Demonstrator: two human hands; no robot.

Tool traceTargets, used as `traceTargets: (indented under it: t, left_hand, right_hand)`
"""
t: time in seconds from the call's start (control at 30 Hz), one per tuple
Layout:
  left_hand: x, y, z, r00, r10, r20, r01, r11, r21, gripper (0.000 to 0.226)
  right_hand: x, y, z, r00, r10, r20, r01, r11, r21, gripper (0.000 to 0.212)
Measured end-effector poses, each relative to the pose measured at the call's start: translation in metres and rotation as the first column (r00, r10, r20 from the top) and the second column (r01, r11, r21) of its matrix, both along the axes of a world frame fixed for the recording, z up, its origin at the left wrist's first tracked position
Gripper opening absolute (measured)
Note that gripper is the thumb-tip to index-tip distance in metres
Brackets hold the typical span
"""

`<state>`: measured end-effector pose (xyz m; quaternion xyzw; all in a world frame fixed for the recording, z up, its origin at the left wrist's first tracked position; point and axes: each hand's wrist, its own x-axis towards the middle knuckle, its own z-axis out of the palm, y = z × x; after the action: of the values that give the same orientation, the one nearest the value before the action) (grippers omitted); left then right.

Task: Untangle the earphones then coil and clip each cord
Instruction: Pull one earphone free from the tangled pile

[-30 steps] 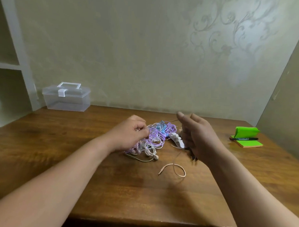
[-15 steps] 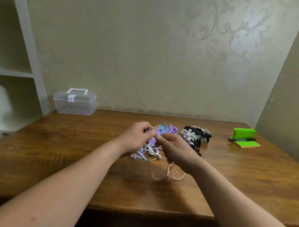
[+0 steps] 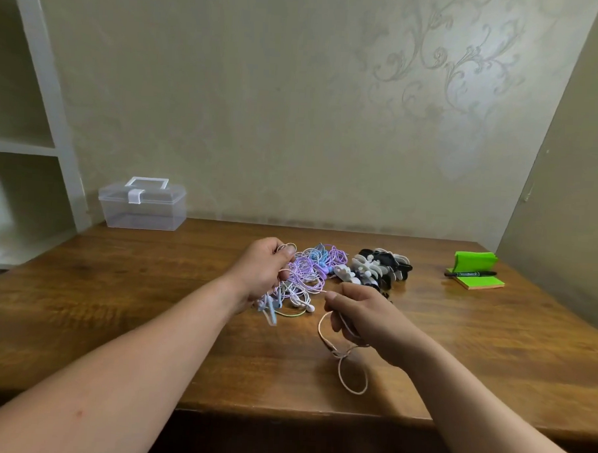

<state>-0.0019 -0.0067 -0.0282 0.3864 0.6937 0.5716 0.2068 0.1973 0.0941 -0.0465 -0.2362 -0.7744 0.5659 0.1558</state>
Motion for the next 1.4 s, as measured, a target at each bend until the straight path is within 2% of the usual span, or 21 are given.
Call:
traceTargets:
  t: [0.1,0.17,0.23,0.3,0.43,0.5,0.57,0.6,0.67,0.7,0.8,0.87,0.93,0.97,1.0,1.07,1.13,1.2,1.27,1.33,1.4]
  left_hand:
    - [0.006,0.0,-0.001,0.999,-0.003,0.044,0.003,1.0,0.007,0.022]
    - [0.011,0.0,-0.003,0.999,-0.015,0.053,0.014,1.0,0.006,0.022]
    - [0.019,-0.001,-0.006,0.999,-0.034,0.038,0.034,0.999,-0.007,0.021]
    - [0.026,-0.001,-0.01,0.998,-0.056,0.024,0.057,0.998,-0.012,0.021]
    - [0.027,-0.003,-0.009,0.999,-0.045,-0.009,0.045,0.999,0.002,0.021]
    - [0.021,-0.005,-0.008,0.999,-0.034,0.014,0.034,0.999,0.011,0.02]
    - [0.011,-0.006,-0.014,0.999,0.023,0.03,-0.023,1.0,0.006,0.019]
    - [0.005,-0.006,-0.018,0.998,0.07,0.0,-0.07,0.998,-0.011,0.019]
    - [-0.005,-0.006,-0.028,0.983,0.142,-0.119,-0.153,0.984,-0.088,0.019]
    - [-0.009,-0.008,-0.032,0.969,0.155,-0.191,-0.183,0.973,-0.141,0.02]
    - [-0.011,-0.015,-0.042,0.924,0.112,-0.366,-0.227,0.931,-0.286,0.022]
    - [-0.004,-0.019,-0.042,0.837,0.099,-0.538,-0.314,0.893,-0.324,0.038]
    - [0.007,-0.02,-0.034,0.747,0.179,-0.64,-0.347,0.927,-0.146,0.051]
    - [0.016,-0.02,-0.025,0.761,0.2,-0.617,-0.284,0.958,-0.04,0.052]
    - [0.023,-0.019,-0.016,0.834,0.165,-0.526,-0.171,0.985,0.038,0.051]
    - [0.039,-0.018,0.001,0.966,-0.11,-0.236,0.127,0.99,0.059,0.045]
    - [0.041,-0.013,0.008,0.961,-0.265,-0.082,0.271,0.959,0.078,0.033]
    - [0.033,-0.017,0.011,0.956,-0.285,-0.067,0.289,0.956,0.054,0.018]
    - [0.016,-0.024,0.011,0.953,-0.295,-0.07,0.294,0.956,-0.025,0.012]
    - [-0.005,-0.037,0.013,0.95,-0.305,-0.061,0.298,0.949,-0.102,0.021]
    - [-0.025,-0.051,0.017,0.948,-0.316,-0.037,0.31,0.944,-0.111,0.028]
  right_hand:
    - [0.001,0.002,-0.002,0.997,-0.083,0.002,0.083,0.992,0.1,0.025]
    - [0.0,-0.003,-0.001,0.998,-0.062,-0.009,0.063,0.984,0.168,0.027]
    - [-0.005,-0.012,0.004,1.0,0.016,-0.013,-0.014,0.992,0.124,0.037]
    - [-0.009,-0.021,0.007,0.997,0.082,0.01,-0.082,0.994,0.078,0.034]
    - [-0.011,-0.016,0.004,0.999,0.04,-0.031,-0.033,0.982,0.188,0.028]
    - [-0.012,-0.009,0.004,0.996,0.03,-0.089,-0.017,0.99,0.142,0.024]
    - [-0.015,-0.004,0.005,0.983,-0.019,-0.184,0.019,1.0,0.001,0.024]
    - [-0.018,-0.003,0.007,0.96,-0.071,-0.27,0.035,0.99,-0.133,0.027]
    - [-0.02,-0.004,0.015,0.882,-0.165,-0.442,-0.044,0.904,-0.425,0.03]
    - [-0.021,-0.003,0.02,0.85,-0.2,-0.487,-0.076,0.869,-0.49,0.029]
    - [-0.023,-0.003,0.034,0.844,-0.216,-0.49,-0.054,0.876,-0.48,0.036]
    - [-0.024,-0.003,0.04,0.891,-0.182,-0.416,0.011,0.924,-0.381,0.039]
    - [-0.025,-0.001,0.04,0.935,-0.091,-0.341,-0.009,0.96,-0.28,0.039]
    - [-0.025,-0.001,0.039,0.95,-0.031,-0.311,-0.049,0.968,-0.247,0.039]
    - [-0.024,0.0,0.04,0.96,0.022,-0.28,-0.086,0.972,-0.219,0.04]
    - [-0.022,0.0,0.042,0.966,0.113,-0.232,-0.153,0.975,-0.161,0.039]
    - [-0.021,0.002,0.047,0.964,0.143,-0.222,-0.175,0.976,-0.128,0.037]
    - [-0.021,0.008,0.052,0.962,0.004,-0.275,-0.049,0.986,-0.158,0.037]
    - [-0.017,0.022,0.053,0.91,-0.201,-0.362,0.106,0.958,-0.267,0.037]
    - [-0.009,0.043,0.05,0.828,-0.354,-0.435,0.172,0.899,-0.403,0.034]
    - [0.003,0.066,0.04,0.764,-0.465,-0.446,0.232,0.845,-0.482,0.03]
